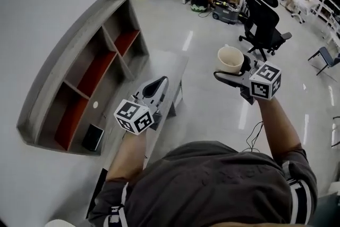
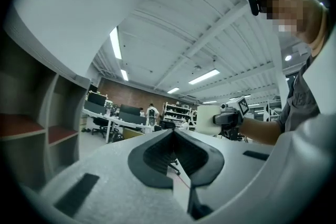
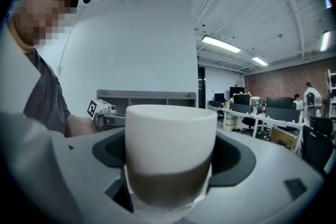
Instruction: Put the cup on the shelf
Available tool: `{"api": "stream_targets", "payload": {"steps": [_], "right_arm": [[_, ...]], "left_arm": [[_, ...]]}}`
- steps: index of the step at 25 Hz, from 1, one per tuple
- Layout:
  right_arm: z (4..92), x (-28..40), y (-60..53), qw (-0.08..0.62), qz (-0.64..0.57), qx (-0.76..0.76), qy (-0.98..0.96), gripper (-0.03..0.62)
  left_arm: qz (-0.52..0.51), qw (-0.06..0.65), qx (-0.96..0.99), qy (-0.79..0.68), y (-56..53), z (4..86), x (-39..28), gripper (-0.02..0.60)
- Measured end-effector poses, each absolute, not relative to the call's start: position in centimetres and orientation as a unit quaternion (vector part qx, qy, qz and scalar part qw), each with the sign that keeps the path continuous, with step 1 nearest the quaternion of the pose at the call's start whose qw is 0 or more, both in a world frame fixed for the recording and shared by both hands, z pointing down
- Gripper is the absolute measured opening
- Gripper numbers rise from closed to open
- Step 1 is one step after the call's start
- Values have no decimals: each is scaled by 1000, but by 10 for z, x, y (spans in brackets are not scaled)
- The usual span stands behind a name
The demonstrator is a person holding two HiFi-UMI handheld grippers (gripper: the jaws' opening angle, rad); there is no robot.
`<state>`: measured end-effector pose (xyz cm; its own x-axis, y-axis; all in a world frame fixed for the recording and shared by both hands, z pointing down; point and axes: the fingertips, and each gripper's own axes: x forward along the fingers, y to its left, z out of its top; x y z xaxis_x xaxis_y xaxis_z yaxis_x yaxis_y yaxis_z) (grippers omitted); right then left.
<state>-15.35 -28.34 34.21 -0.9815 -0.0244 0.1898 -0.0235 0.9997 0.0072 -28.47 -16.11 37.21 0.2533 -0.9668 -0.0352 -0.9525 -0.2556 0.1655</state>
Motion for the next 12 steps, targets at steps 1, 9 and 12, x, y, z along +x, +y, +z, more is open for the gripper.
{"api": "stream_targets", "payload": {"steps": [1, 9, 12], "right_arm": [[341, -171, -277, 93, -5, -2, -996, 435], [329, -329, -213, 82, -38, -109, -990, 434], [330, -383, -186, 78, -43, -144, -986, 434]], "left_arm": [[-64, 53, 780, -620, -151, 372, -298, 0], [-31, 23, 703, -710, -63, 376, -402, 0], [-24, 20, 677, -735, -30, 379, -434, 0]]}}
